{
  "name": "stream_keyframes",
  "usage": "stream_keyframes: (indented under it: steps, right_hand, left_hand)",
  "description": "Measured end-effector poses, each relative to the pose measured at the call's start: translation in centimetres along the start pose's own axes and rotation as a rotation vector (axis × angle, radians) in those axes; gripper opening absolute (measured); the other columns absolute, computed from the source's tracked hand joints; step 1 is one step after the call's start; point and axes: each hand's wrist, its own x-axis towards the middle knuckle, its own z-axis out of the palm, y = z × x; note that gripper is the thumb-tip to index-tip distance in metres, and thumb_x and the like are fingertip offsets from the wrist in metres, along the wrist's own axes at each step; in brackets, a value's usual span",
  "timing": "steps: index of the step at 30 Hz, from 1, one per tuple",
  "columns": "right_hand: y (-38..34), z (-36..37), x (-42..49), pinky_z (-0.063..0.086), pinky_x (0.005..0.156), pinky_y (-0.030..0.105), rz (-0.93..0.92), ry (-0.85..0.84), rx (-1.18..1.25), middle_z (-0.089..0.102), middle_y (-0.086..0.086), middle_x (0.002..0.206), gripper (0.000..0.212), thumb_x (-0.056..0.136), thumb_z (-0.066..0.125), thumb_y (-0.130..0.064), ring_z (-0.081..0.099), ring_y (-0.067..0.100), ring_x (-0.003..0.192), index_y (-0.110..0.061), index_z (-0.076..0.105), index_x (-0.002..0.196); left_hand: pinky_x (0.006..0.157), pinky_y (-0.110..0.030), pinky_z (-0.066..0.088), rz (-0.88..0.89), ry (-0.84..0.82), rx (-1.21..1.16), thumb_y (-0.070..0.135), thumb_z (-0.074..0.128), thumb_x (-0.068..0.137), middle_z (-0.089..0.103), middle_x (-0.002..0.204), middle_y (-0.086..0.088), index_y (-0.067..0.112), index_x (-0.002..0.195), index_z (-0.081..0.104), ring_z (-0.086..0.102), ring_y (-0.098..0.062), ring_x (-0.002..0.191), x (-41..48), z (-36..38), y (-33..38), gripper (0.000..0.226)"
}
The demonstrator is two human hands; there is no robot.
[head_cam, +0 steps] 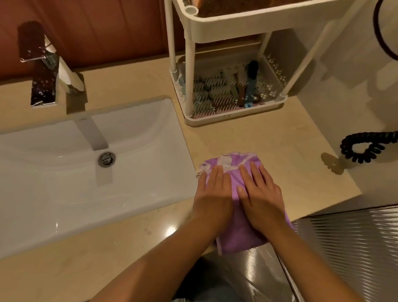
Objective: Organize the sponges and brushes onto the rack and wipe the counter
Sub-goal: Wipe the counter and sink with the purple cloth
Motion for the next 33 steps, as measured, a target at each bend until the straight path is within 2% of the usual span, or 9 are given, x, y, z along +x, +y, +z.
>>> stream_keyframes:
  steps: [3,6,15,17,20,25,27,31,33]
  right_hand:
    - [0.5,-1.2,-0.3,0.053,0.083,0.034,-0.042,0.015,0.073,0.053,0.006,0.137,0.052,0.091,0.032,-0.034,0.051,0.024,0.126,-0.013,0.048,0.136]
    - [1.5,-2.8,0.3,0.033,0.103,0.032,-0.049,-0.089,0.219,0.027,-0.005,0.154,0.061,0.089,0.025,-0.038,0.030,0.017,0.138,-0.024,0.022,0.148]
    - [3.0,-1.4,1.0,-0.001,0.118,0.033,-0.312,-0.198,-0.116,0.004,0.007,0.157,0.064,0.089,0.009,-0.048,-0.006,0.022,0.144,-0.016,0.002,0.145]
    - [2.4,-0.8,0.5,-0.010,0.114,0.029,-0.297,-0.182,-0.118,0.006,0.010,0.156,0.065,0.090,0.013,-0.047,0.003,0.026,0.145,-0.015,0.003,0.146]
    - [0.5,-0.1,-0.4,-0.001,0.114,0.033,-0.239,-0.169,-0.117,0.026,0.018,0.152,0.063,0.096,0.016,-0.045,0.025,0.032,0.141,-0.007,0.020,0.146]
    - [-3.0,0.4,-2.0,0.004,0.114,0.036,-0.160,-0.173,-0.093,0.035,0.024,0.146,0.069,0.096,0.000,-0.049,0.033,0.036,0.136,-0.004,0.023,0.142]
    - [-4.9,0.4,-3.0,0.006,0.113,0.037,-0.130,-0.174,-0.057,0.036,0.025,0.145,0.068,0.096,-0.001,-0.048,0.035,0.037,0.135,-0.004,0.025,0.142]
    - [-8.6,1.0,-4.9,0.007,0.113,0.039,-0.075,-0.154,0.003,0.041,0.027,0.142,0.067,0.096,0.000,-0.046,0.039,0.040,0.132,-0.004,0.030,0.139]
    - [-9.7,0.9,-5.6,0.008,0.112,0.039,-0.102,-0.176,0.003,0.045,0.029,0.138,0.064,0.096,0.012,-0.045,0.043,0.042,0.129,-0.002,0.036,0.137]
  left_hand:
    - [0.100,-0.043,0.045,-0.015,0.007,-0.080,0.027,0.051,0.087,0.060,0.127,-0.018,0.002,0.123,0.061,0.057,-0.030,0.120,-0.6,0.3,2.3,0.045]
    - [0.099,-0.043,0.045,-0.032,-0.065,-0.118,0.024,0.040,0.089,0.058,0.127,-0.023,-0.004,0.124,0.057,0.055,-0.035,0.121,-1.0,0.2,3.2,0.048]
    - [0.105,-0.045,0.036,-0.100,-0.145,-0.133,0.053,0.032,0.086,0.048,0.138,-0.023,-0.004,0.133,0.047,0.046,-0.034,0.130,-2.7,1.5,1.6,0.076]
    - [0.106,-0.045,0.034,-0.106,-0.166,-0.146,0.054,0.031,0.086,0.047,0.139,-0.022,-0.003,0.134,0.047,0.046,-0.033,0.130,-3.3,1.3,1.1,0.076]
    - [0.107,-0.043,0.026,-0.123,-0.096,-0.102,0.055,0.031,0.084,0.044,0.143,-0.019,0.000,0.136,0.044,0.044,-0.029,0.131,-4.5,1.3,-0.3,0.077]
    - [0.112,-0.028,-0.018,-0.078,-0.117,-0.136,0.066,0.000,0.079,-0.032,0.144,-0.002,0.015,0.137,-0.025,-0.024,-0.013,0.137,-6.6,0.2,-3.0,0.082]
    - [0.115,-0.029,-0.016,-0.044,-0.142,-0.094,0.070,-0.003,0.081,-0.028,0.146,-0.004,0.013,0.138,-0.022,-0.021,-0.015,0.139,-7.8,0.1,-4.6,0.083]
    - [0.113,-0.035,0.012,0.067,-0.151,-0.012,0.060,0.027,0.088,0.029,0.150,-0.020,-0.002,0.144,0.026,0.027,-0.031,0.140,-9.6,-0.4,-8.1,0.083]
    - [0.111,-0.037,0.014,0.113,-0.193,0.005,0.059,0.026,0.090,0.029,0.150,-0.019,-0.001,0.144,0.027,0.026,-0.031,0.140,-10.4,-0.7,-9.6,0.081]
